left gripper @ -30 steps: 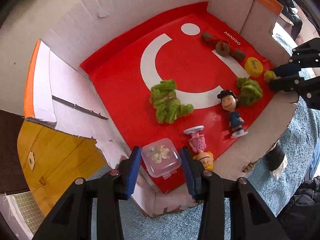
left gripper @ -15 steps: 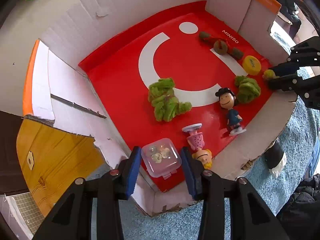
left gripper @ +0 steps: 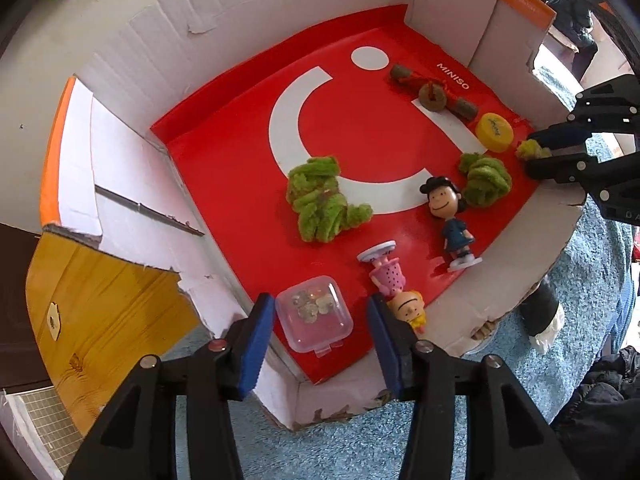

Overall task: Organize objects
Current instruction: 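Carry the clear box with left tool while right tool carries the chick into the box, then release the clear box with left tool while right tool releases the chick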

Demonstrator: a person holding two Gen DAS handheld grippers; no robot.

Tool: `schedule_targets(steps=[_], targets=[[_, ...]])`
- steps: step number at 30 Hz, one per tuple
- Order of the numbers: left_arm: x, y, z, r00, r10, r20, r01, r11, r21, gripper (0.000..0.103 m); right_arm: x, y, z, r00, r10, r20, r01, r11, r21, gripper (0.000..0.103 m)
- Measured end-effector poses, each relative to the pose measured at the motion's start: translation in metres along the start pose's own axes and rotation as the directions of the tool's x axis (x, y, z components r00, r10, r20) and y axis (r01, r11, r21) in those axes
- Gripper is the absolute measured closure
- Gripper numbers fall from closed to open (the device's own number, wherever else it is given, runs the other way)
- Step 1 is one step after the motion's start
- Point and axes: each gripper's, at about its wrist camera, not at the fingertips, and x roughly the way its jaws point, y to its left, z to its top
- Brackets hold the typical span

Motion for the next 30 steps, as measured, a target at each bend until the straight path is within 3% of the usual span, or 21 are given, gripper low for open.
schedule_targets(steps=[11, 13, 14, 15, 16, 27, 30], targets=[[-0.017, 0.006, -0.009, 1.000, -0.013, 0.009, 0.013, 1.000, -0.028, 0.050, -0.005, -0.005, -0.009, 1.000, 0.002, 0.007, -0.002, 1.000, -0.002, 0.078], [-0.022, 0.007, -0.010, 1.000, -0.016, 0.013, 0.017, 0.999, -0.036, 0.049, -0.008, -0.007, -0.011, 1.000, 0.007, 0.014, -0.007, 1.000, -0.001, 0.069], [-0.023, 0.008, -0.011, 1.000, -0.018, 0.015, 0.019, 0.999, -0.040, 0.049, -0.010, -0.008, -0.012, 1.000, 0.016, 0.020, -0.016, 1.000, -0.002, 0.062], [-0.026, 0.010, -0.012, 0.999, -0.025, 0.020, 0.026, 0.998, -0.049, 0.048, -0.013, -0.008, -0.013, 0.999, 0.019, 0.033, -0.018, 1.000, -0.010, 0.045], [-0.029, 0.011, -0.013, 0.999, -0.031, 0.025, 0.032, 0.998, -0.056, 0.046, -0.016, -0.007, -0.014, 0.999, 0.016, 0.042, -0.015, 1.000, -0.017, 0.042], [-0.060, 0.025, -0.025, 0.996, -0.030, 0.083, 0.039, 0.994, -0.107, 0.036, -0.020, -0.016, -0.024, 0.999, 0.003, 0.046, -0.002, 1.000, -0.023, 0.041], [-0.067, 0.047, -0.034, 0.995, -0.038, 0.091, 0.050, 0.991, -0.125, 0.036, -0.021, -0.019, -0.026, 0.999, 0.000, 0.048, 0.001, 1.000, -0.026, 0.041]])
